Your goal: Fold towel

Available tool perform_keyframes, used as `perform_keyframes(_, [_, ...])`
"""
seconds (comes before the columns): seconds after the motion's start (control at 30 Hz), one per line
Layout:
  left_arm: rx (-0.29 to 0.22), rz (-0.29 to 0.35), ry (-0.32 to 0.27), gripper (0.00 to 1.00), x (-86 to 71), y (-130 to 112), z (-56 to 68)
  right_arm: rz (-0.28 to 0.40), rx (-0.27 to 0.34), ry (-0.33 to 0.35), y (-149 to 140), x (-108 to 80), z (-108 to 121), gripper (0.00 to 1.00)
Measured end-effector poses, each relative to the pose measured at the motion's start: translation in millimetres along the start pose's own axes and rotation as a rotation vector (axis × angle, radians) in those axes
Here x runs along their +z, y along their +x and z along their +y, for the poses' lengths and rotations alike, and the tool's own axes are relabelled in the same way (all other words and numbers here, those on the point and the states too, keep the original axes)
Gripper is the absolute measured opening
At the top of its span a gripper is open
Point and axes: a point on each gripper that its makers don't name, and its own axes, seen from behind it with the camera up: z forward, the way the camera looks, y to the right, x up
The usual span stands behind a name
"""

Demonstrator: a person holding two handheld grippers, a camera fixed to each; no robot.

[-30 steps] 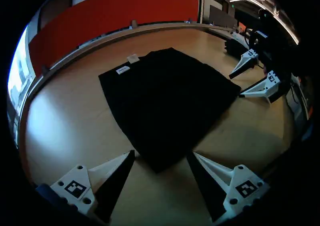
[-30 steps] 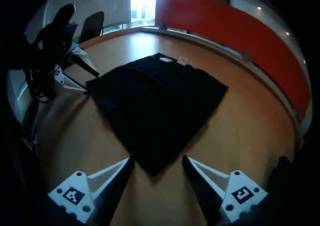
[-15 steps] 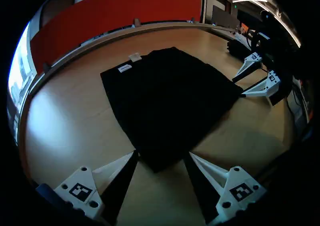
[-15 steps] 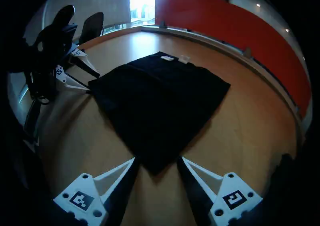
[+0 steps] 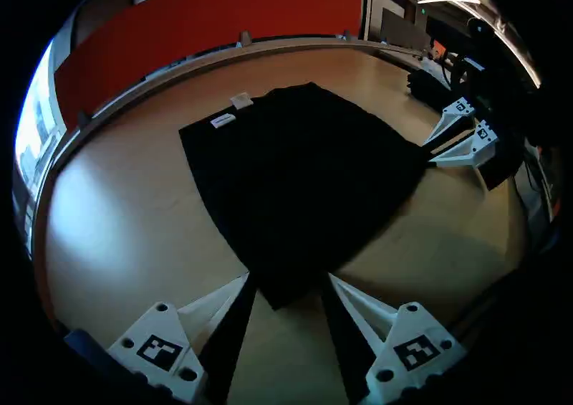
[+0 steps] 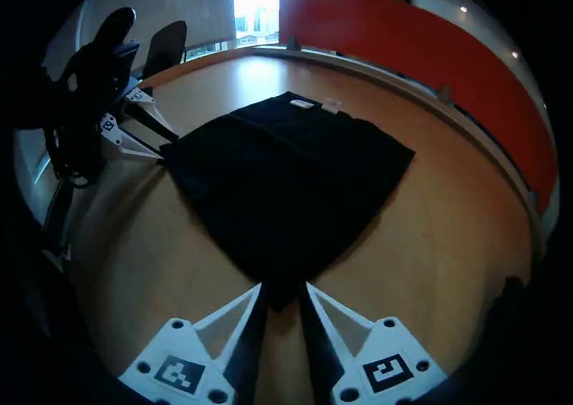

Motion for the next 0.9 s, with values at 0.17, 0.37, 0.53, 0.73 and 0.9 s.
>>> perform_keyframes(0.17, [-0.01,-0.008,0.005,0.24,1.3,1.9,-0.4,-0.003,0.007,-0.001,0.0,-0.2,-1.1,0.19])
perform_keyframes(0.37, [-0.026,-0.012,-0.005,0.16,2.9,5.4,4.4,0.01,0.031,-0.011,3.7,-2.0,-0.8,0.17])
perform_keyframes(0.53, [-0.031,-0.006,-0.009,0.13,1.0,9.8,7.5,0.029,0.05,-0.02,9.2,-9.0,2.8,0.17])
perform_keyframes(0.73, [-0.039,0.007,-0.013,0.11,-9.6,19.3,9.7,0.056,0.043,-0.03,21.8,-21.4,6.2,0.17])
perform_keyframes(0.9, [-0.047,0.017,-0.005,0.11,-22.8,27.8,8.1,0.085,0.025,-0.031,37.1,-35.6,5.9,0.17])
